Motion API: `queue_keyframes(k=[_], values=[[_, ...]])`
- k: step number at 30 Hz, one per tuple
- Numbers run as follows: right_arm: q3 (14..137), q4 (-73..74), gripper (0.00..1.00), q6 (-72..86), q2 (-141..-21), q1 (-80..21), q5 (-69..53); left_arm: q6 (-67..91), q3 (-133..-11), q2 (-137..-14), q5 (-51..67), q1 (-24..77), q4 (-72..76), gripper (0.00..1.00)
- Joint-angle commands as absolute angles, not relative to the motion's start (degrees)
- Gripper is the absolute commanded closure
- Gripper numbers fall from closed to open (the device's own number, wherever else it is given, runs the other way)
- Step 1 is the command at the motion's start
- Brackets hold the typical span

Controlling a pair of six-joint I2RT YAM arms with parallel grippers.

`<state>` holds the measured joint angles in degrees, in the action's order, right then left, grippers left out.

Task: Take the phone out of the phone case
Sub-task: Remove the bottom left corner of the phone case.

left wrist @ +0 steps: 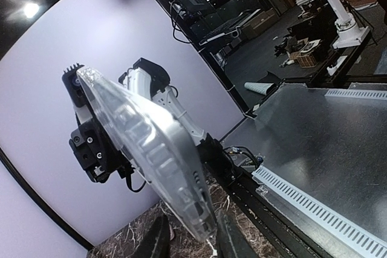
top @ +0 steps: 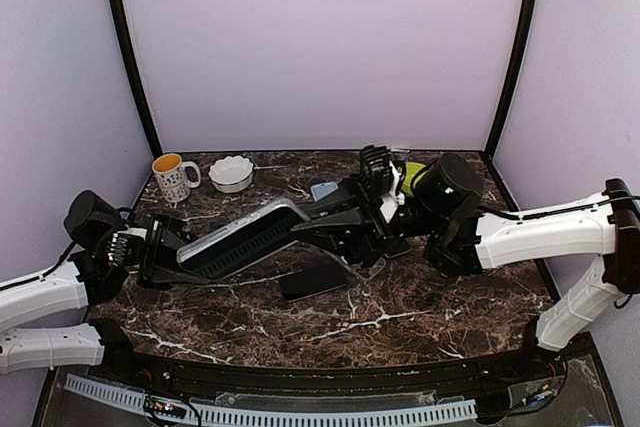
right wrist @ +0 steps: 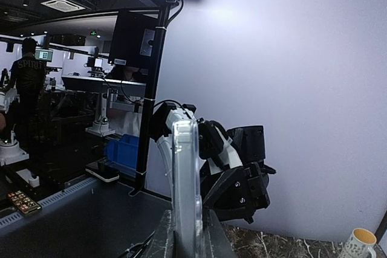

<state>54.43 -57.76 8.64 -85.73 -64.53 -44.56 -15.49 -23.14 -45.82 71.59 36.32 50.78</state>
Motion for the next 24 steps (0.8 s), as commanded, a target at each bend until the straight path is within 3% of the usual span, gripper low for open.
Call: queue_keyframes(k=[1, 14, 24], values=[[56.54, -60.59, 1.0, 8.82, -85.86, -65.21, -46.2, -16.82, -24.14, -45.62, 73.04, 36.89, 48.78, 0.7], [57.66, -59.57, 1.0, 12.81, -88.08, -66.31, -54.6, -18.38, -24.7, -45.27, 71.76, 37.13, 46.07, 0.75], [57.6, -50.71, 1.0, 14.11, -88.55, -67.27, -62.75, -25.99, -25.38, -43.36, 67.38, 37.11, 37.73, 0.78]])
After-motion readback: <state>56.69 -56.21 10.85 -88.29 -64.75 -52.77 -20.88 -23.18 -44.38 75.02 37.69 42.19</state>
